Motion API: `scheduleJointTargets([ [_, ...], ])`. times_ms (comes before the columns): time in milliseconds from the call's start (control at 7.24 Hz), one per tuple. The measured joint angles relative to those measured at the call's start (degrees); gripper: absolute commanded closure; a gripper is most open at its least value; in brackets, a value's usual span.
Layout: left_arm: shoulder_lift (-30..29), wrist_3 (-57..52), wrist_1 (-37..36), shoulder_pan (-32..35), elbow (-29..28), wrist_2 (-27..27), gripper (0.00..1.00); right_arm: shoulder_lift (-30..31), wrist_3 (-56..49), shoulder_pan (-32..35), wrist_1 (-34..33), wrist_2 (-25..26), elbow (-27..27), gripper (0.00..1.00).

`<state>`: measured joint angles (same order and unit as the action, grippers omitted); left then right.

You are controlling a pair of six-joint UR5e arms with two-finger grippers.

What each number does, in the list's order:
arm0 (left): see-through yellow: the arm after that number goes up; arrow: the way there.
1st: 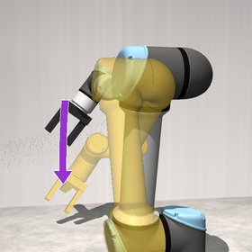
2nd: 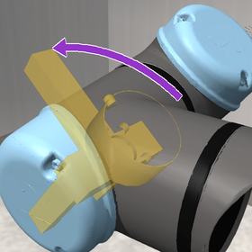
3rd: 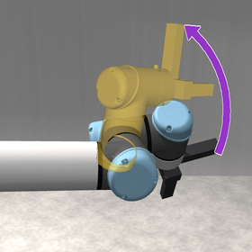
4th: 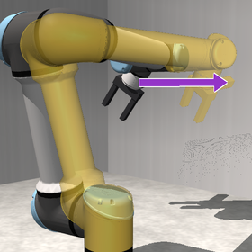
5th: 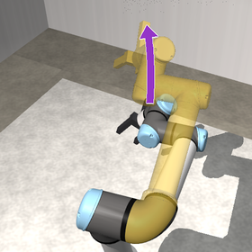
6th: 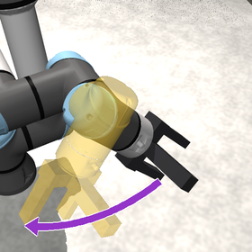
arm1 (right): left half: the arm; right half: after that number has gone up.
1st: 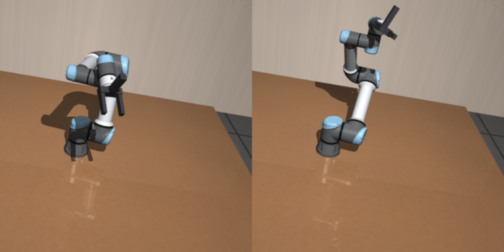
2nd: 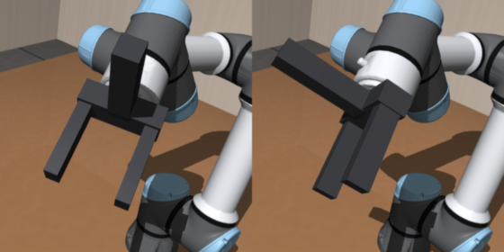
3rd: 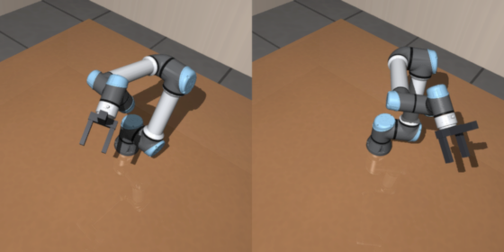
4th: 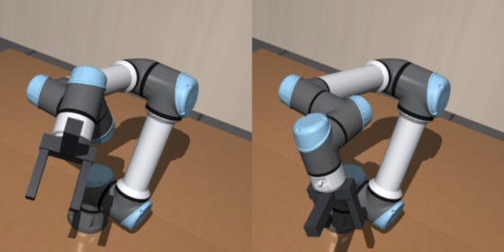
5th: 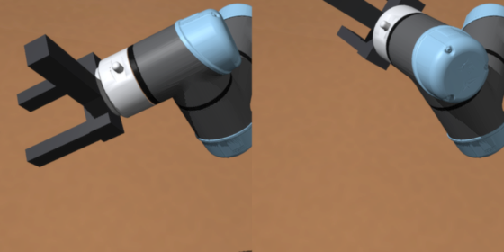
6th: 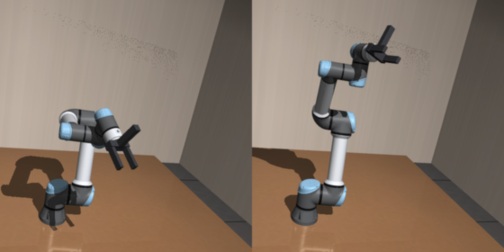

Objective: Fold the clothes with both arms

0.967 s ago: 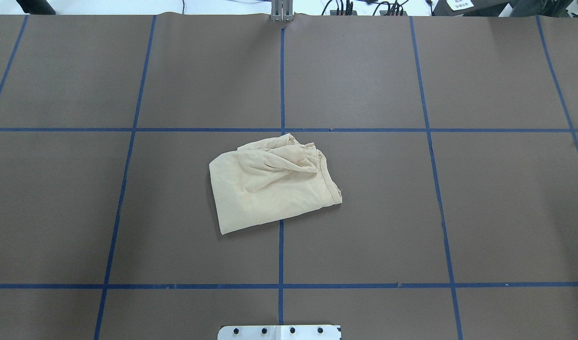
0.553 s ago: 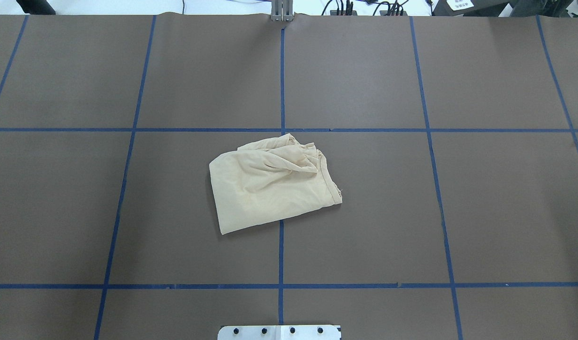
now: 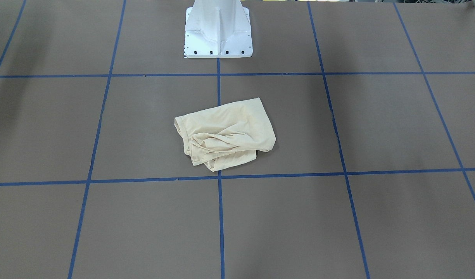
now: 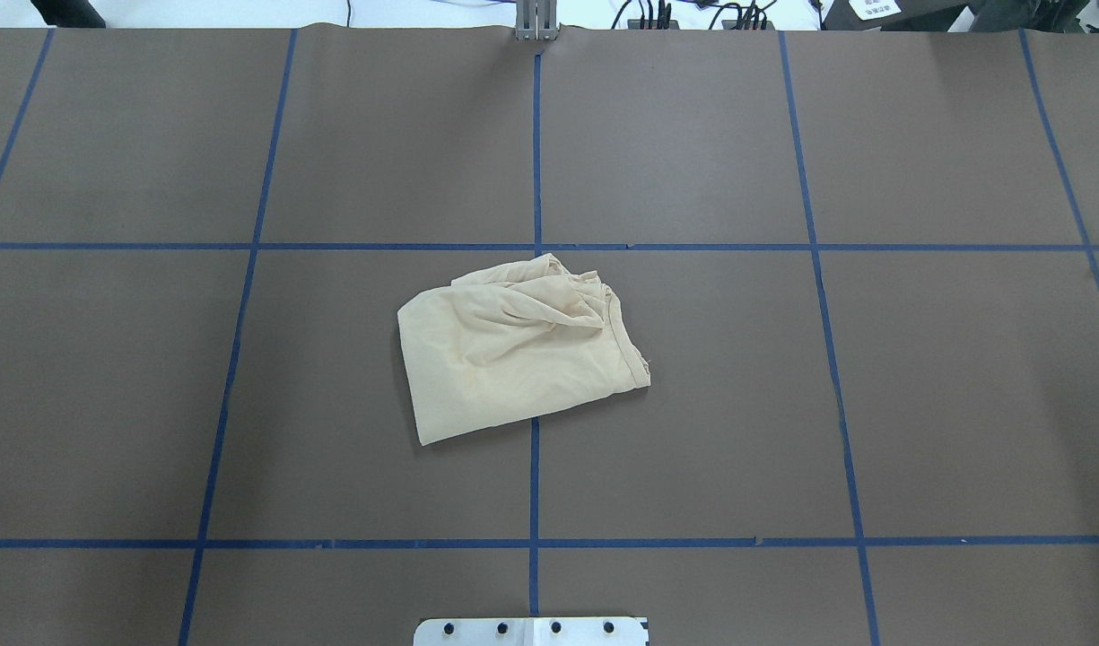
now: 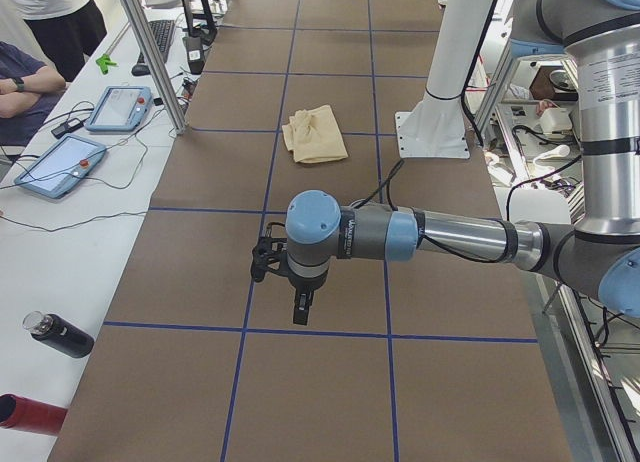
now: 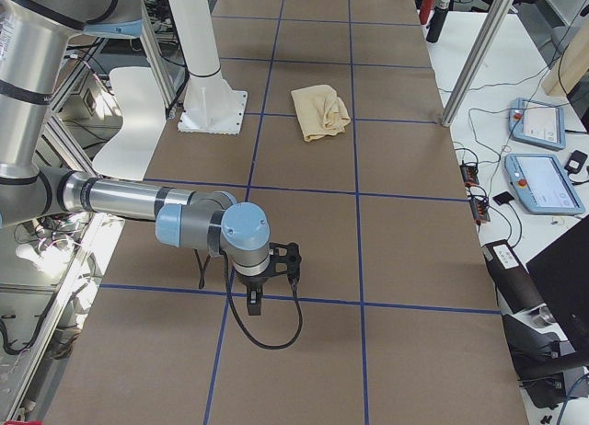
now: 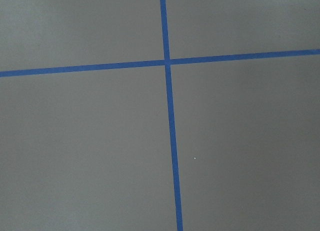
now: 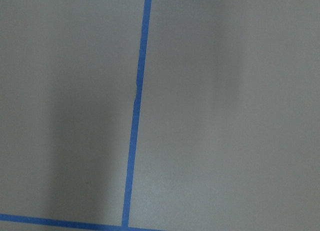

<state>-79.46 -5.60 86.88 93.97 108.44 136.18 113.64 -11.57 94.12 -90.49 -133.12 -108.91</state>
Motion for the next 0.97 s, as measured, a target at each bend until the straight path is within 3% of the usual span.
scheduleJointTargets([
  [967,0.18,0.3,0.06,0.08,2.03,-0.11,0.0,-0.21,-0.04,0.28,0.4,1.54,0.51,0.0],
])
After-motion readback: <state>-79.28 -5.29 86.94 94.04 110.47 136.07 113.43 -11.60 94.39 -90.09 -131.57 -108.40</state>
